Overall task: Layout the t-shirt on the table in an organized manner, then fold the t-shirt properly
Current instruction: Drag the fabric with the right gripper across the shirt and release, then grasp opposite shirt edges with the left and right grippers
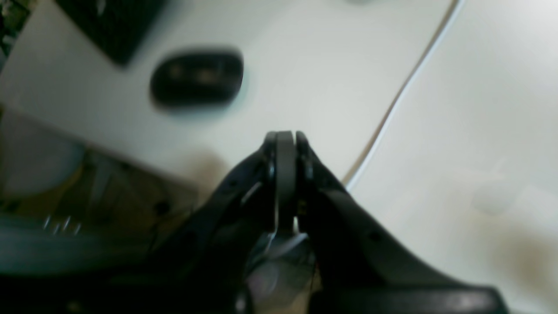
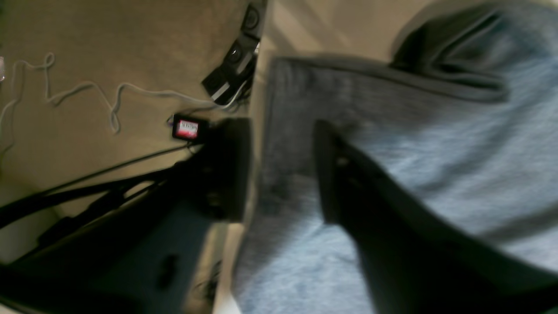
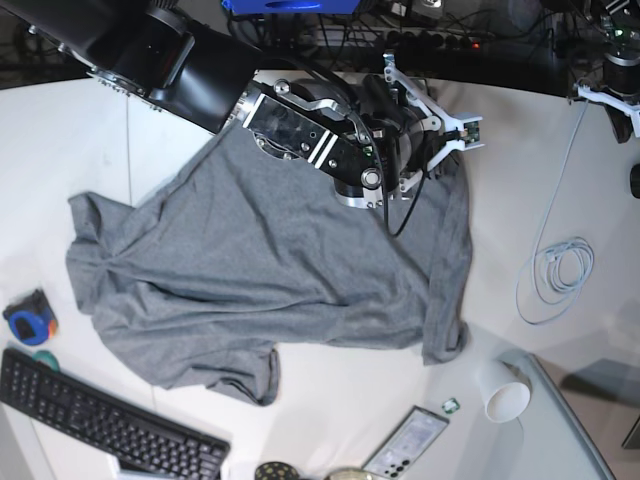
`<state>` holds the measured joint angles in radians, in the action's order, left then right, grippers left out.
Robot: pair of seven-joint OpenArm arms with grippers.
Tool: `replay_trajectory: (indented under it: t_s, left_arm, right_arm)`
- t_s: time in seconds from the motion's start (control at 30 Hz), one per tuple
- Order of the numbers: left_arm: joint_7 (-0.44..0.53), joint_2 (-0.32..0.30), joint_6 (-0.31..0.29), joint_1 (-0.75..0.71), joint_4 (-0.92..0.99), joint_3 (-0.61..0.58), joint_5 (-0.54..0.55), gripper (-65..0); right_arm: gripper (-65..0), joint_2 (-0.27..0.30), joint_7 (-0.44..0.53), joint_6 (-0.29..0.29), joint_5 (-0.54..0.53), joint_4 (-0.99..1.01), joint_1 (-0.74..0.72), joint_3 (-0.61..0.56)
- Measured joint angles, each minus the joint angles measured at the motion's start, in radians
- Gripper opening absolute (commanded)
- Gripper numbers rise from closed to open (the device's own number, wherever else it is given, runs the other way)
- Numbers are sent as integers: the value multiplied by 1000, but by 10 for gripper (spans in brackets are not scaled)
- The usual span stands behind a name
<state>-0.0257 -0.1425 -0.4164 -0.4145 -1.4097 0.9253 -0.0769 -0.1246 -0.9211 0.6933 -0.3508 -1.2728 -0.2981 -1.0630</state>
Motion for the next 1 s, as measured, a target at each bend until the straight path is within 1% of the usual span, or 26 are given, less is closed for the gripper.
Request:
replay_trajectory:
  t_s: [0.07, 0.13, 0.17, 0.2, 0.23, 0.27, 0.3, 0.33, 0.37, 0.4, 0.43, 0.5, 0.53, 0.6, 0.67, 0.7, 0.77, 0.8, 0.87, 0.93, 0.97, 1.0]
  left_arm:
    - [-8, 4, -6, 11, -23, -4, 3, -650]
    - [-15, 8, 2, 18, -59, -4, 2, -650]
    - [-14, 10, 2, 18, -80, -16, 2, -650]
    - [-15, 11, 19, 18, -105, -45, 2, -650]
    - [-16, 18, 22, 16, -134, -83, 2, -650]
    - [-15, 24, 18, 12, -164, -131, 2, -650]
    - [-14, 31, 11, 13, -187, -180, 2, -650]
    - [-11, 43, 4, 12, -208, -221, 3, -650]
    - [-10, 59, -2, 12, -227, -270, 3, -650]
    - [-10, 73, -5, 13, -241, -314, 3, -650]
    - [-8, 84, 0, 14, -246, -356, 3, -650]
    - [-19, 90, 16, 34, -233, -451, -6, -650]
    - [-21, 95, 6, 58, -214, -494, -3, -650]
    - [-13, 111, 16, 100, -180, -575, -3, -650]
    - [1, 121, 23, 133, -130, -639, 0, -650]
    - [-2, 123, 39, 149, -90, -666, 0, -650]
    - [-15, 116, 111, 182, 5, -708, -4, -650]
    - [-19, 110, 131, 195, 45, -723, -3, -650]
    - [-16, 93, 129, 216, 100, -746, -5, -650]
    - [-10, 90, 129, 233, 138, -748, -3, -650]
    - [-8, 87, 129, 235, 154, -748, -2, -650]
    - [-8, 80, 129, 240, 171, -747, -1, -650]
  right_arm:
    - [-344, 6, -26, 0, -8, -81, 0, 1]
    - [-344, 33, -76, 4, -22, -163, 3, 39]
    - [-344, 52, -85, 7, -28, -194, 9, 98]
    - [-344, 77, -106, 7, -27, -219, 11, 179]
    - [-348, 108, -122, 8, -21, -234, 10, 269]
    - [-372, 140, -120, 7, -6, -238, 10, 372]
    - [-419, 169, -125, -2, 6, -238, 14, 472]
    - [-486, 195, -119, -1, 5, -235, 27, 566]
    - [-579, 224, -103, -3, 8, -231, 42, 661]
    - [-650, 248, -101, 2, 13, -220, 56, 748]
    - [-650, 264, -90, 4, 8, -201, 69, 829]
    - [-618, 292, -62, 3, 3, -154, 77, 942]
    - [-621, 309, -37, 4, 7, -125, 74, 990]
    - [-642, 346, 22, 5, -13, -66, 63, 1057]
    - [-645, 389, 76, 4, -11, -7, 61, 1108]
    - [-645, 412, 92, 5, 1, 26, 63, 1135]
    - [-645, 440, 122, -2, 11, 84, 69, 1178]
    - [-645, 449, 128, -19, 9, 96, 76, 1193]
    - [-642, 456, 134, -87, 1, 95, 89, 1225]
    - [-636, 458, 146, -103, -9, 60, 129, 1289]
    - [-617, 457, 146, -104, -4, 30, 157, 1324]
    - [-579, 458, 142, -109, -5, -5, 193, 1348]
